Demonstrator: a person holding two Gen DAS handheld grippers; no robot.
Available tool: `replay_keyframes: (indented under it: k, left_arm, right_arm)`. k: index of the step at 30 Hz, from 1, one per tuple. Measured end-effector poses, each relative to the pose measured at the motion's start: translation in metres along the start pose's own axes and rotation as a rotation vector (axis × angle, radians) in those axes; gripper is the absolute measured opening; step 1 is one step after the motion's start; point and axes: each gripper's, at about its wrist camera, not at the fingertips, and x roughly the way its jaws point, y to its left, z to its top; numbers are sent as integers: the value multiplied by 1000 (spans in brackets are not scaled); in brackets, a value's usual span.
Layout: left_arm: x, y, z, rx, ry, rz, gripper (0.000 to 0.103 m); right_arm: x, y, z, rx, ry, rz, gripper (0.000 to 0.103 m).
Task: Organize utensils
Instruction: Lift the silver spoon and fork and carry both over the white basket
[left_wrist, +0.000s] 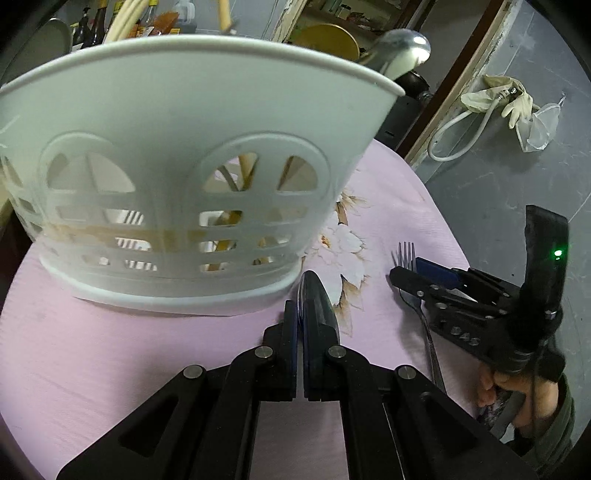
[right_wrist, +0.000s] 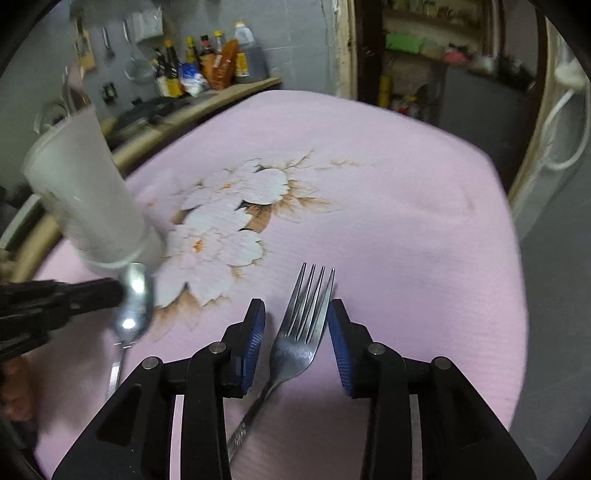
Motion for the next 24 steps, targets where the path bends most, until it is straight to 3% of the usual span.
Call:
replay_keyframes:
  k: [7, 11, 12, 14, 17, 24]
  left_arm:
    - [-4, 8, 1, 21, 3, -19, 0]
    - [-2, 4, 5, 24, 1, -36, 0]
    - [-3, 4, 5, 26, -4, -42, 0]
    - [-7, 4, 4, 35, -22, -52, 0]
    - [-18, -1, 2, 68, -78, -58, 0]
    - [-42, -15, -10, 151, -201, -39, 0]
  right_arm:
    - [9, 11, -1, 24, -10, -125, 34]
    - [8, 9, -2, 41, -15, -119, 33]
    - [8, 8, -3, 46, -17, -122, 23]
    - [5, 6, -5, 62, -26, -105, 22]
    - [-4, 6, -7, 69, -64, -84, 21]
    - [-45, 28, -20, -4, -261, -98, 21]
